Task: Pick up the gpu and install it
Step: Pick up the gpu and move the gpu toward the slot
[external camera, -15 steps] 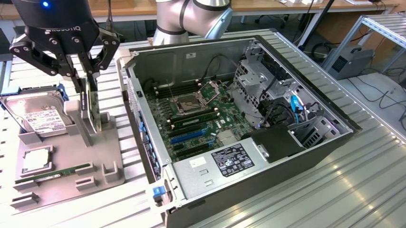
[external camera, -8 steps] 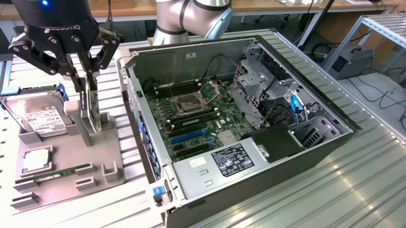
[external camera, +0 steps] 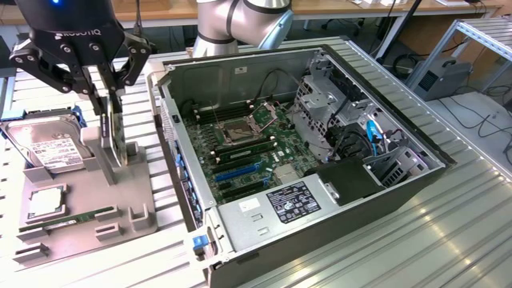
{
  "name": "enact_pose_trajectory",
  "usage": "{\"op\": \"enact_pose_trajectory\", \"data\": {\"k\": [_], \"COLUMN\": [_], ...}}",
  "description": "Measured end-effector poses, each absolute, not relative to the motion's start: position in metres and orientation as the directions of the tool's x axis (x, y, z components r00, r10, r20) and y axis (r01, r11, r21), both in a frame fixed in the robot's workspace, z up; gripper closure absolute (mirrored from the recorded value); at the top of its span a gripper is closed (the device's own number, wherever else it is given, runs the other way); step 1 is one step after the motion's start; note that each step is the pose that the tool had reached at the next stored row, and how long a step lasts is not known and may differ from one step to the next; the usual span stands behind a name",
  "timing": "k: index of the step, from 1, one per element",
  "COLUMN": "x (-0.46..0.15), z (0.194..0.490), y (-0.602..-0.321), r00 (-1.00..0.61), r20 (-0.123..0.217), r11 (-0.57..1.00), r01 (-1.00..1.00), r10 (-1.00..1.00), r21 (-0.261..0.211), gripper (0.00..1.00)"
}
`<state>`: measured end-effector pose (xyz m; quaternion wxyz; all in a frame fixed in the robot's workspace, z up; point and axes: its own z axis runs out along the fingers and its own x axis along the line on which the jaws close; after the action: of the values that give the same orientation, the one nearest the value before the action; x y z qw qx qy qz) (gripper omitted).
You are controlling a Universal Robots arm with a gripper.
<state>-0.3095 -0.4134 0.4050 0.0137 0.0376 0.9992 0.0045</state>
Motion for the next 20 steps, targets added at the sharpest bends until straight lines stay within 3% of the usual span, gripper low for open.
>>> {"op": "enact_pose_trajectory", "data": {"k": [20], "x": [-0.3095], "z": [0.4115], "y": [-0.4134], "r00": [-0.997], "r20": [-0.027], "r11": [0.997], "r01": [0.075], "r10": [0.075], "r21": [0.010], "gripper": [0.73]}}
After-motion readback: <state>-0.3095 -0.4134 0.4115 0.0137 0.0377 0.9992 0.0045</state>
